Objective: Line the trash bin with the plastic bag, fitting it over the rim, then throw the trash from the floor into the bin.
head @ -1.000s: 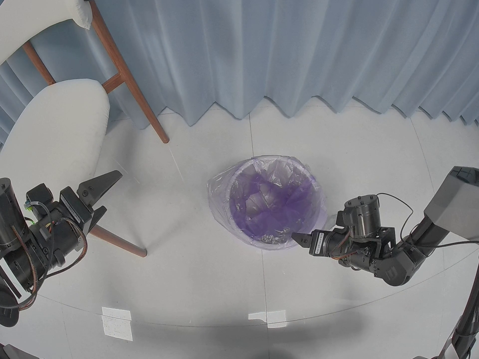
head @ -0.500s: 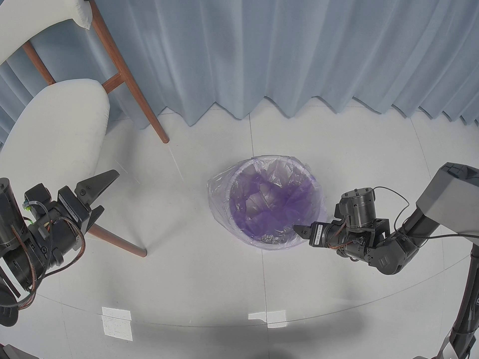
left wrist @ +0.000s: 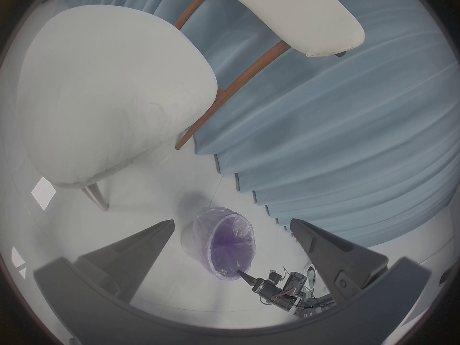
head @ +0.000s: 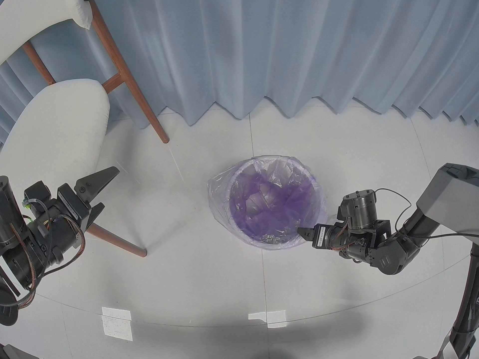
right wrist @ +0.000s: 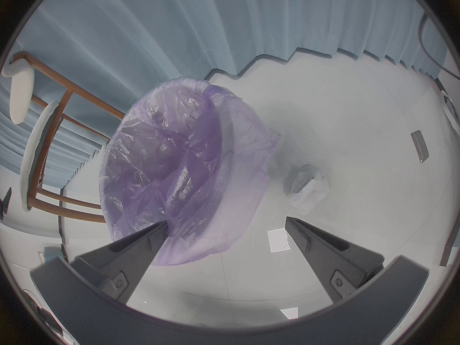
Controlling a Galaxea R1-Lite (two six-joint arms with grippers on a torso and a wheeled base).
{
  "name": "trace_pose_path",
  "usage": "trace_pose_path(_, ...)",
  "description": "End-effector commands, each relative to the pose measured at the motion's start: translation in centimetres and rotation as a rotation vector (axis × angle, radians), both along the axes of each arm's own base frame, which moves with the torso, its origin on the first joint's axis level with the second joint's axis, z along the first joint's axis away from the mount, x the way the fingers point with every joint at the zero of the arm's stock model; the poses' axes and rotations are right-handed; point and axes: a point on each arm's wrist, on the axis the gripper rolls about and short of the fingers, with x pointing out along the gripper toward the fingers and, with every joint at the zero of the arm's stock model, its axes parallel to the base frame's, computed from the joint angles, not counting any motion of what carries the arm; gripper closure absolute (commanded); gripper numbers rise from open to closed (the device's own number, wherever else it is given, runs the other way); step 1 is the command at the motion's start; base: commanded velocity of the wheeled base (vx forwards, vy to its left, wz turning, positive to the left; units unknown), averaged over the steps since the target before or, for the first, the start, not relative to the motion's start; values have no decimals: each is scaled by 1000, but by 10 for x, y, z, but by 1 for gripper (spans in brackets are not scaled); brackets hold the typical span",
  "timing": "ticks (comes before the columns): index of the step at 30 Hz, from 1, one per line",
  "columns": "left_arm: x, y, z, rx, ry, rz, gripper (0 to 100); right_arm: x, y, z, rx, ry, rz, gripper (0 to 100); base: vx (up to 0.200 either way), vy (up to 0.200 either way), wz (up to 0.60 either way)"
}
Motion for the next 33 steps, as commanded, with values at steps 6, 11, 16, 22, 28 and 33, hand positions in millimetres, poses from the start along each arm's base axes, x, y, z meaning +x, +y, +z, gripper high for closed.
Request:
trace_pose_path(6,2,0,2,-2,-6,1,0,-3,-17,11,-26,45,-35,0,0,0,0)
trace_pose_path(11,3,-1,3,-3,-11,1,0,-7,-26,12,-45,86,-52,0,0,0,0)
trace_pose_path(16,3,0,3,-4,-12,2,0,-9,-27,9,-62,100,-46,0,0,0,0)
trace_pose_path(22,3,0,4,-2,-13,3,0,-11,-28,5,-73,116,-43,0,0,0,0)
trace_pose_path(28,2,0,2,0,-5,5,0,-7,-32,-2,-78,127,-57,0,0,0,0)
trace_pose_path(33,2,0,3,0,-7,5,0,4,-35,-8,-76,127,-75,0,0,0,0)
